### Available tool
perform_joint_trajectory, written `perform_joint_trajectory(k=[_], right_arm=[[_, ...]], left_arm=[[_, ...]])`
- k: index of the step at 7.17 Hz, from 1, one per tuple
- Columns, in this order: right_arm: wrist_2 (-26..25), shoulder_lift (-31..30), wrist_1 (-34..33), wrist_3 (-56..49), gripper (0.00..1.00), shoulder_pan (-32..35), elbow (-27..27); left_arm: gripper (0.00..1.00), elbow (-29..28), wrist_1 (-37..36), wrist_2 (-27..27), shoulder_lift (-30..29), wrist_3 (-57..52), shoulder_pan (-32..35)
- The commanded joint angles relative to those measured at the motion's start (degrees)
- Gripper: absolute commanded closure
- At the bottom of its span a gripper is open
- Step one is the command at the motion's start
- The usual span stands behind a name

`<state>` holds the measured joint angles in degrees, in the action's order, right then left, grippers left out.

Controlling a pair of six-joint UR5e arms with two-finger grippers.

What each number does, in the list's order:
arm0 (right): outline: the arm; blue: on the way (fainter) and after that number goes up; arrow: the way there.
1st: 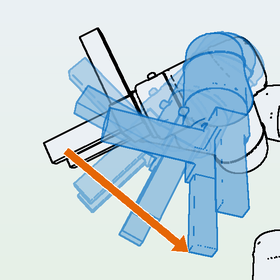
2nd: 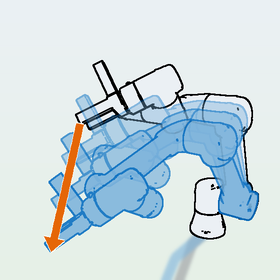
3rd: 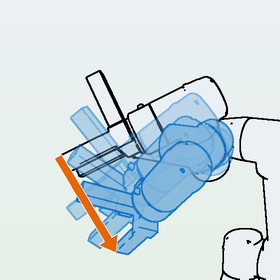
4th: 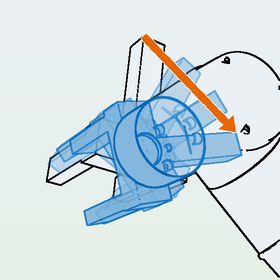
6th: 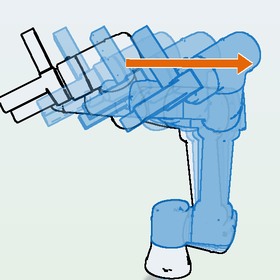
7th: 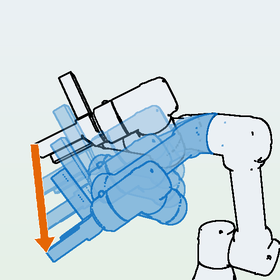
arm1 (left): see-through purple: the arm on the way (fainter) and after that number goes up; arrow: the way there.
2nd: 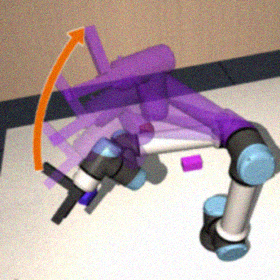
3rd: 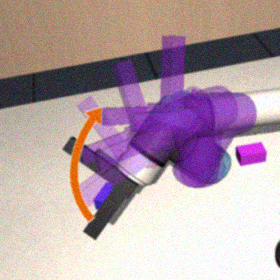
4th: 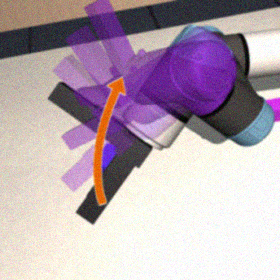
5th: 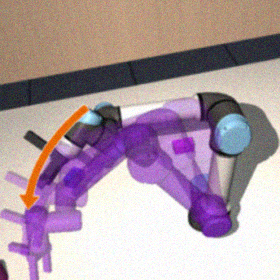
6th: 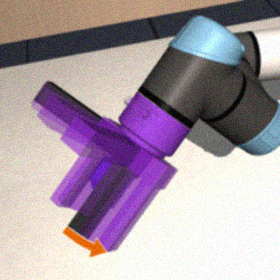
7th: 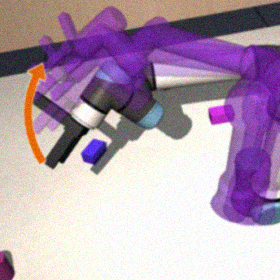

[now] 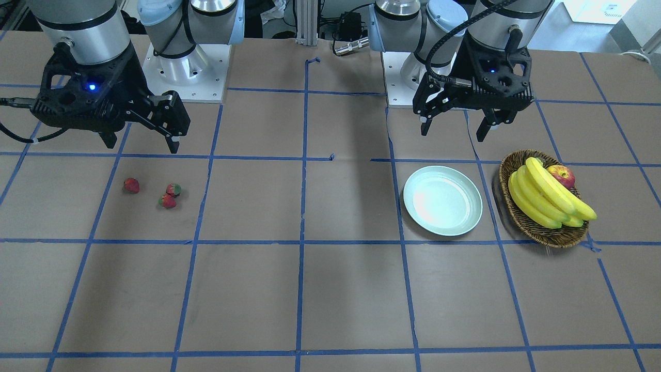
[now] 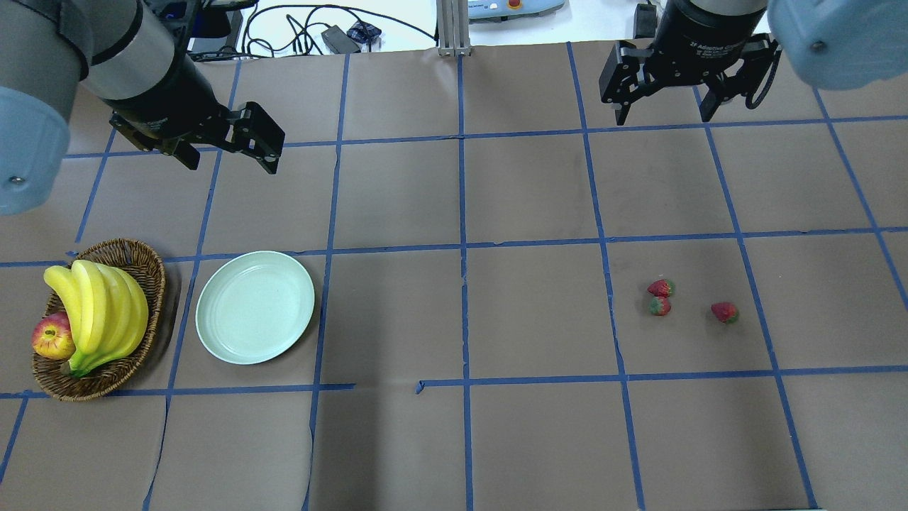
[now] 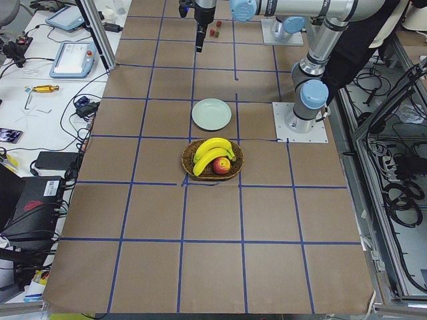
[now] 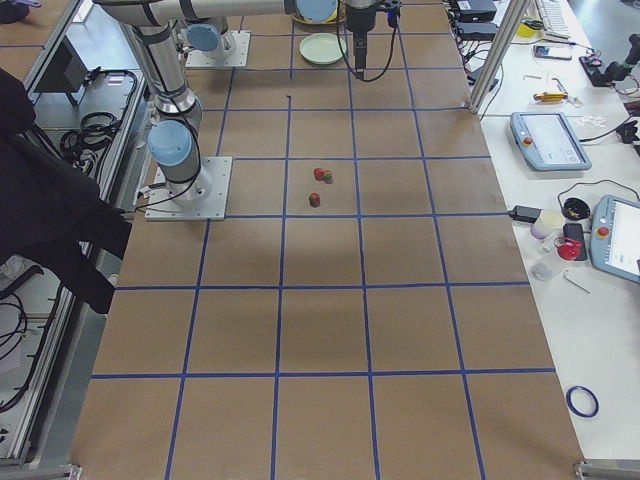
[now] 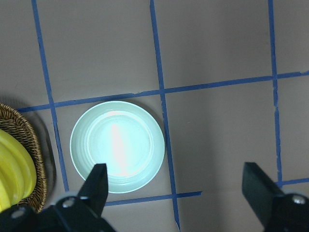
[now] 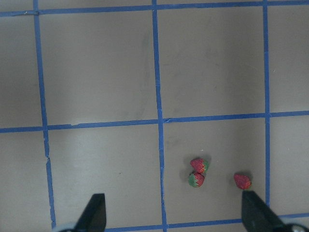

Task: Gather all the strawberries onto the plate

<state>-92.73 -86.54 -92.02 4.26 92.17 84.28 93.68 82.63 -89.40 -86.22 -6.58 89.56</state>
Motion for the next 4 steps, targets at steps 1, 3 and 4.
perform_joint_trajectory(k=[1,3,4], right_arm=[[-0.26,-0.55,0.52,-0.48,0.00,0.21,1.31],[-0.17,-0.64,3.66,-0.75,0.00,0.38,1.42],[0.00,-0.64,3.77,-0.92,0.00,0.38,1.41]], left_arm=[[0.00,0.01,0.07,-0.07,0.00,-0.01,0.00],[0.00,0.01,0.07,-0.07,0.00,-0.01,0.00],[0.00,0.01,0.07,-0.07,0.00,-0.01,0.00]])
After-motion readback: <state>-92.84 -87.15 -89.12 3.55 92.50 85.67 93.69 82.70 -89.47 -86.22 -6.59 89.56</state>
